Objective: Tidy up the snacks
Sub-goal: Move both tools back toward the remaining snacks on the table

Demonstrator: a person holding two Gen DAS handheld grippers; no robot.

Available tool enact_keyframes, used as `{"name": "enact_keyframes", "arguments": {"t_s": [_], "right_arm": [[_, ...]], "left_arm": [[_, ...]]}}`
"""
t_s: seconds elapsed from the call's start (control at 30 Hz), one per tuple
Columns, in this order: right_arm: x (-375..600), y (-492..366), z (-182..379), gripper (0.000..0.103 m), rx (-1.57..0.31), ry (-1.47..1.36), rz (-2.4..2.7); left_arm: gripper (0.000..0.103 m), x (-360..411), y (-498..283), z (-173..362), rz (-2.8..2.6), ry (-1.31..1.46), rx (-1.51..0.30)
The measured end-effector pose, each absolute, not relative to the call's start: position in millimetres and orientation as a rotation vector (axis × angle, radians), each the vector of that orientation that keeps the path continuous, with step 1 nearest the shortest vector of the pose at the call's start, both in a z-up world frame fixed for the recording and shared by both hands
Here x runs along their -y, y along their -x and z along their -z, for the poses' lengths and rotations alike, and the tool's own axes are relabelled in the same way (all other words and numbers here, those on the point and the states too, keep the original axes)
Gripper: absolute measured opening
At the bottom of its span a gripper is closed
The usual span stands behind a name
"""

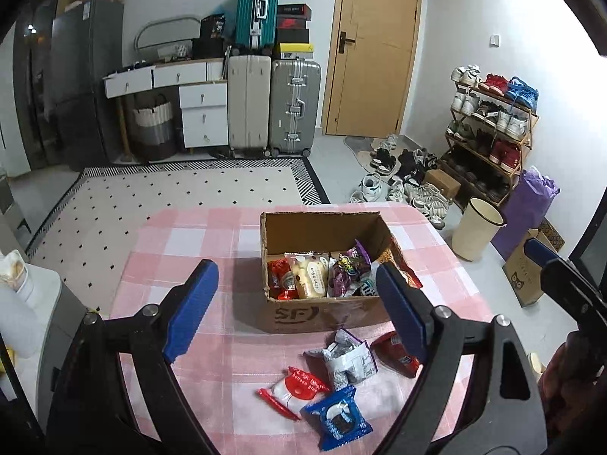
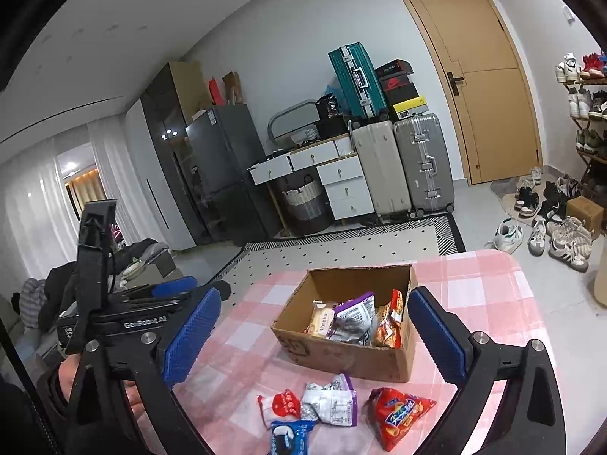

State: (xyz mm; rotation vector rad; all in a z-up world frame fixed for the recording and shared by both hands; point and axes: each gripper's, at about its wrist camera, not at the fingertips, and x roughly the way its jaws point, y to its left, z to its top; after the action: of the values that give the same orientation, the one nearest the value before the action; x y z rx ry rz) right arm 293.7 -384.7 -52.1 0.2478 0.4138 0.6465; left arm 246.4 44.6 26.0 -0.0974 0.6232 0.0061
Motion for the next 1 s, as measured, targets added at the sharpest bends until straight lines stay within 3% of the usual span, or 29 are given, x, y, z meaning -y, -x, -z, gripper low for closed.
{"name": "enact_keyframes", "arguments": {"t_s": [0.2, 0.37, 0.6, 1.0], "right_arm": [[385.4, -277.1, 51.4, 0.101, -0.41, -0.237, -0.645], [389.3, -263.7, 60.3, 0.102, -0.426, -0.224, -0.638], [399.8, -254.9, 85.7, 0.102, -0.479, -0.23, -0.621], [404.9, -261.3, 156.2, 0.102, -0.647, -0.243, -0.585]], "left_arm": [[0.086, -43.1, -214.9, -35.9, -0.032, 0.073, -0.575], [0.101, -43.2, -191.3, -36.0, -0.039, 0.074, -0.544], [0.102, -38.8, -170.1, -17.6, -0.02, 0.081, -0.553], [0.102, -36.2, -167.8, 60.6, 0.001, 0.119, -0.666]]}}
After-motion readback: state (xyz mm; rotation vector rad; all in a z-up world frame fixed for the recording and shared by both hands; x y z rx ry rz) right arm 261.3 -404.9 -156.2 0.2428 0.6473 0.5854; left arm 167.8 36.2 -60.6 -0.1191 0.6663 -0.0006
